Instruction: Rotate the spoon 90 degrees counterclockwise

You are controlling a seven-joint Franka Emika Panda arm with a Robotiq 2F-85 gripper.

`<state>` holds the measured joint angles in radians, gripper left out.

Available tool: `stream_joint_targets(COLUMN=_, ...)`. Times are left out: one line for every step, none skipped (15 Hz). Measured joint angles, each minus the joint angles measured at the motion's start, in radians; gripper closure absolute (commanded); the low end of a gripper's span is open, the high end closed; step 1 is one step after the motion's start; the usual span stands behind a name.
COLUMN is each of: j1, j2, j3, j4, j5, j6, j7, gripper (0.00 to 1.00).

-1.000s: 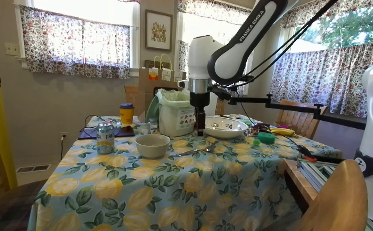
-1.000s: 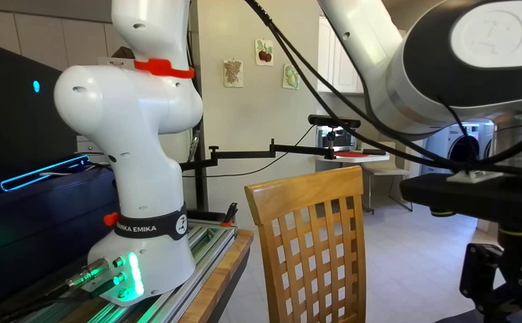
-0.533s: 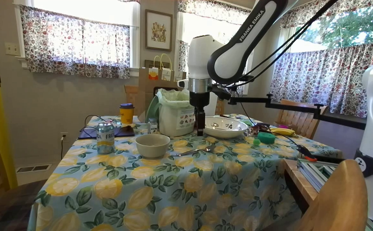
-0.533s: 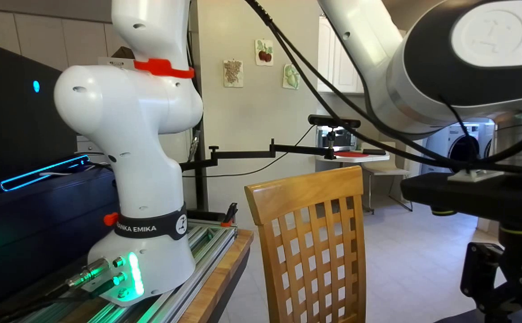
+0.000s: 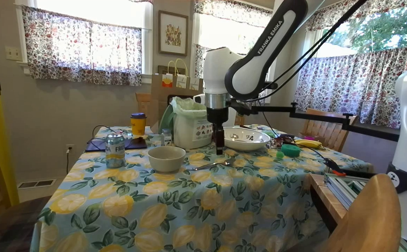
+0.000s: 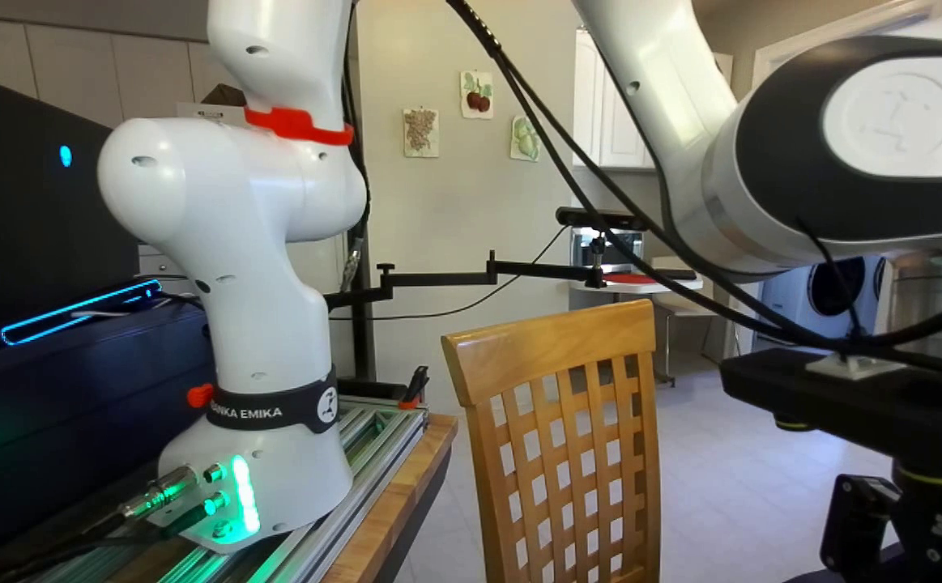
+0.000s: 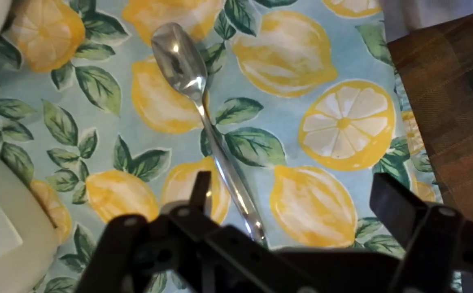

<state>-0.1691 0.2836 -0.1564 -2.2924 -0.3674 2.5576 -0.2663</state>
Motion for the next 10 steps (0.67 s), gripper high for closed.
stream_joint_targets(j1=0.000, j2=0.018, j3=-0.005, j4=0.008, j5=-0.001, j6=0.008, j7=0.000, gripper=0.00)
stream_joint_targets(j1=-0.001, j2=0.036, j3=-0.011, j4=0.016, j5=-0.001, j6=0.020, j7=0.000, gripper=0.00)
stream_joint_targets(j1=-0.004, j2=0.055, j3=-0.014, j4=0.025, j5=0.000, j6=0.036, j7=0.000, gripper=0.00)
stream_joint_targets(j1=-0.007, j2=0.073, j3=-0.016, j4=0.032, j5=0.000, j6=0.056, j7=-0.001, gripper=0.00)
stream_joint_targets(j1=-0.010, j2=0.093, j3=-0.019, j4=0.041, j5=0.000, j6=0.076, j7=-0.001, gripper=0.00)
stream_joint_targets(j1=-0.013, j2=0.111, j3=-0.022, j4=0.049, j5=0.000, j6=0.095, j7=-0.002, gripper=0.00)
stream_joint_targets(j1=-0.017, j2=0.130, j3=-0.022, j4=0.057, j5=0.000, j6=0.113, j7=-0.004, gripper=0.00)
stream_joint_targets(j1=-0.020, j2=0.147, j3=-0.022, j4=0.065, j5=0.000, j6=0.122, j7=-0.006, gripper=0.00)
stream_joint_targets(j1=-0.022, j2=0.163, j3=-0.023, j4=0.075, j5=0.000, j6=0.128, j7=-0.008, gripper=0.00)
stream_joint_targets(j1=-0.025, j2=0.179, j3=-0.023, j4=0.083, j5=0.000, j6=0.140, j7=-0.010, gripper=0.00)
